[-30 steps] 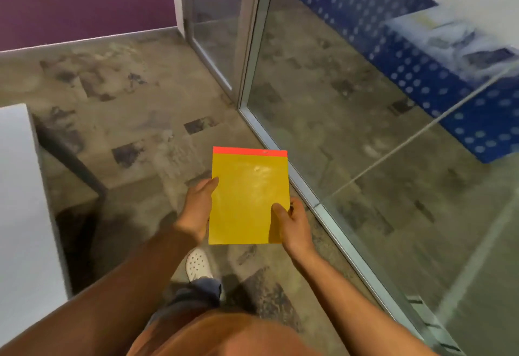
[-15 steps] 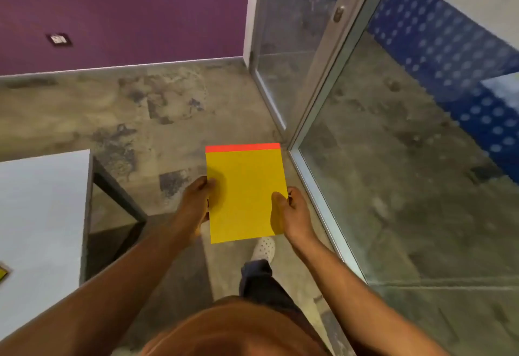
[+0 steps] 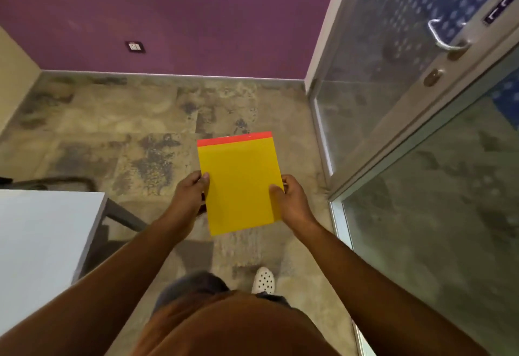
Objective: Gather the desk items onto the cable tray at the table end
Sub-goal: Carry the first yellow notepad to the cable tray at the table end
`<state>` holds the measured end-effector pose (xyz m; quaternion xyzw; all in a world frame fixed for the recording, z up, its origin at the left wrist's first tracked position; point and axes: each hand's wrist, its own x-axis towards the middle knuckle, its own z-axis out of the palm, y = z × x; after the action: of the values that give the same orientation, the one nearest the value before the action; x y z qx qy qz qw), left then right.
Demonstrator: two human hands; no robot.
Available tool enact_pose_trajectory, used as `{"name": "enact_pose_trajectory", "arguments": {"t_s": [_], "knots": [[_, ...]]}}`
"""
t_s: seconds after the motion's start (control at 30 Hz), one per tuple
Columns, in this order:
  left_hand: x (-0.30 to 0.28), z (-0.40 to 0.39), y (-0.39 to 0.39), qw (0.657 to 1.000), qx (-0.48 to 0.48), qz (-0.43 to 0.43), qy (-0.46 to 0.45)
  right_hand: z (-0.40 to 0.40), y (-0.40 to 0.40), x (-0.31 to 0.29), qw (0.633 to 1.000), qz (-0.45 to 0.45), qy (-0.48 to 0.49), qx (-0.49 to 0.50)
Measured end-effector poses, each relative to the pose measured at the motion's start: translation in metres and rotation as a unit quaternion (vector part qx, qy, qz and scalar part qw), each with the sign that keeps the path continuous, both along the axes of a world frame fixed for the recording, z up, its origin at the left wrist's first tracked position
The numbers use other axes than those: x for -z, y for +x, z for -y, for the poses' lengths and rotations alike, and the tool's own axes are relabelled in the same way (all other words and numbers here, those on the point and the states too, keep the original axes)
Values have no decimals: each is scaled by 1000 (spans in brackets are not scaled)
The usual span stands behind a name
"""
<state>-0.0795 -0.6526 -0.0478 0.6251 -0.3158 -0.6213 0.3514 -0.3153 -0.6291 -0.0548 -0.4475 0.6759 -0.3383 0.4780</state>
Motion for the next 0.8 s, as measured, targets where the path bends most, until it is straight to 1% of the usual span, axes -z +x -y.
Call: {"name": "enact_pose_trajectory", "arguments": {"t_s": [0.17, 0.33, 0.53, 0.7, 0.8], "knots": [[0, 61, 8, 999, -53, -13, -7, 102, 8, -11, 998, -17, 20, -50], [16, 135, 44, 992, -122, -27, -7, 204, 50, -6, 992, -28, 35, -117], [26, 242, 119, 981, -187, -51, -13, 335, 135, -7, 983, -46, 41, -174], [13, 317, 196, 972, -225, -51, -39, 439, 217, -23, 969, -60, 27, -236], [2, 349, 240, 962, -266, -38, -49, 486, 271, -30, 963, -59, 20, -263]]}}
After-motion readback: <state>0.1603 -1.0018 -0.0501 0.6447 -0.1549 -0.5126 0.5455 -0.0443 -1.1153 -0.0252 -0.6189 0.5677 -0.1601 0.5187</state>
